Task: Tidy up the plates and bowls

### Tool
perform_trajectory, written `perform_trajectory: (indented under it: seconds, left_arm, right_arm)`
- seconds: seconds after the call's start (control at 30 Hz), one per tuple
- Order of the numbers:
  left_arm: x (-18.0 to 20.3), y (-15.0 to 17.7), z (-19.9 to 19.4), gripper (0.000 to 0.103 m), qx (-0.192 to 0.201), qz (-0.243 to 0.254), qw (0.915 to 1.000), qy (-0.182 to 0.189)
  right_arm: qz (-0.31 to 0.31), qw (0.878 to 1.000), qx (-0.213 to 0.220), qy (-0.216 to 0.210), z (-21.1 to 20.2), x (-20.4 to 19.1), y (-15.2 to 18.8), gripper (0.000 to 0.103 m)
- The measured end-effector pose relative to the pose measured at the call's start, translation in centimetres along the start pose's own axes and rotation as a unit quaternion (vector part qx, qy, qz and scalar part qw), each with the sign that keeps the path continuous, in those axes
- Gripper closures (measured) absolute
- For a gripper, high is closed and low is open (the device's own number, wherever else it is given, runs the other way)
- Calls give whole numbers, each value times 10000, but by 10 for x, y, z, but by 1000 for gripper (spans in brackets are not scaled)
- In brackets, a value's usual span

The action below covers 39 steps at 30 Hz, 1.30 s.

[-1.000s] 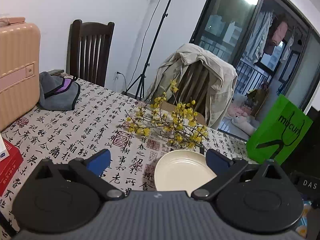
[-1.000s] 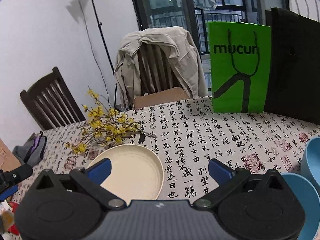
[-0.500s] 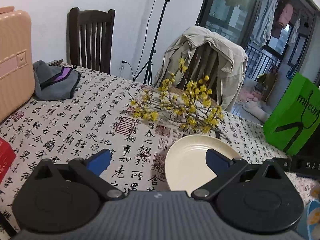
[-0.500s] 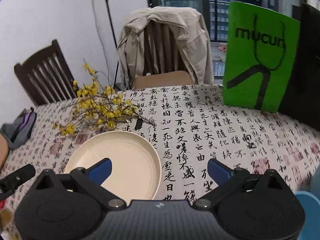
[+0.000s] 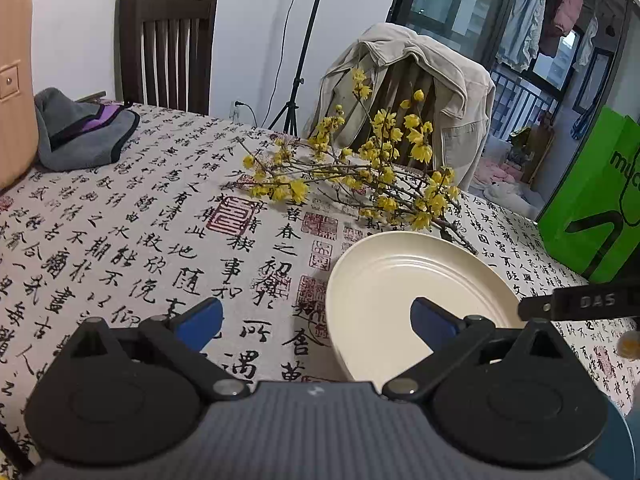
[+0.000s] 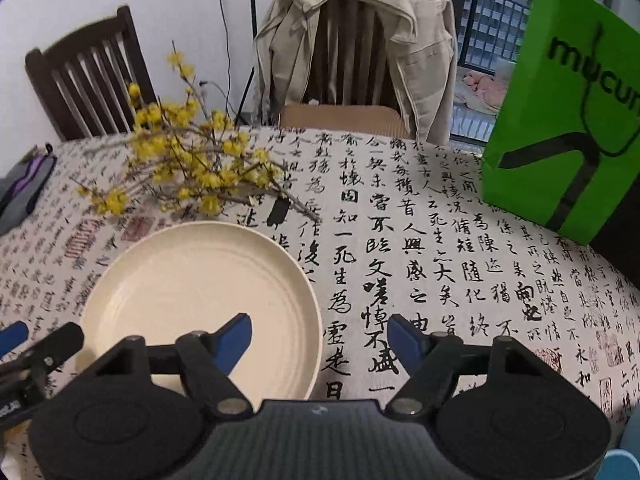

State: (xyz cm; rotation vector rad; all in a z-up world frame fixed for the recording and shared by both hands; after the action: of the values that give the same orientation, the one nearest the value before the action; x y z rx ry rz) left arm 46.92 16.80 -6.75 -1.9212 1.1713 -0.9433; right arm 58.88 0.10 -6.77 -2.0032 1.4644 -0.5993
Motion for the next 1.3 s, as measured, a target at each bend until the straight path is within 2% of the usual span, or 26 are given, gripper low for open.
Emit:
perform_trajectory:
  seconds: [0.03,0.1,0.2,0.33,0.47,0.63,0.83,1.07,1.2,1.3]
  left_arm:
    - [0,1,1,4,-17,-6,10000,13]
    - [0,3,4,9,-60,-30,10000,63]
    - [-1,6,8,14,-170,-136,9997,93]
    - [-1,9,14,26,-243,-166,9995,140]
    - [-3,13,20,36,-369,-293,9986,249]
    - [-2,15,21,41,-401,-338,9981,323]
    - [-2,17,23,53,-463,-424,9972,409]
    - [-2,19,27,86,-506,-415,9969,433]
    - [-4,20,29,90,-545,-503,9960,497]
    - [-3,20,29,92,-534,-471,9962,501]
  right_arm:
    - [-22,10000,-46,5,3,-1,0,45]
    - [-45,9999,-154,-14,9,-4,1,50]
    - [-68,9995,-314,-45,17,-6,3,53]
    - [-162,9992,-369,-43,23,-8,5,63]
    - [-208,9987,-464,15,28,-8,7,65]
    - [-236,9984,-521,-4,33,-8,9,72]
    - [-261,9983,-523,-13,35,-8,10,72]
    - [-305,9985,-460,-26,35,-10,11,75]
    - [-343,9985,-428,-93,34,-12,12,81]
    - [-481,9981,-389,-34,32,-16,13,81]
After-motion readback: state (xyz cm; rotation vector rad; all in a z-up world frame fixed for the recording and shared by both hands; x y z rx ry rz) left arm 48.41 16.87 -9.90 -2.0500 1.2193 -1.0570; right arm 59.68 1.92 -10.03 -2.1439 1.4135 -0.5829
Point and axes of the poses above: each gripper's, at about its wrist camera, not at the fingertips, and z roughly the way its jaws point, x to its right, y to its underside, the point moved 4 cm from there along z, roughly the way its jaws point, and after that the axes turned 10 degrees about x, right-handed, at the moved point
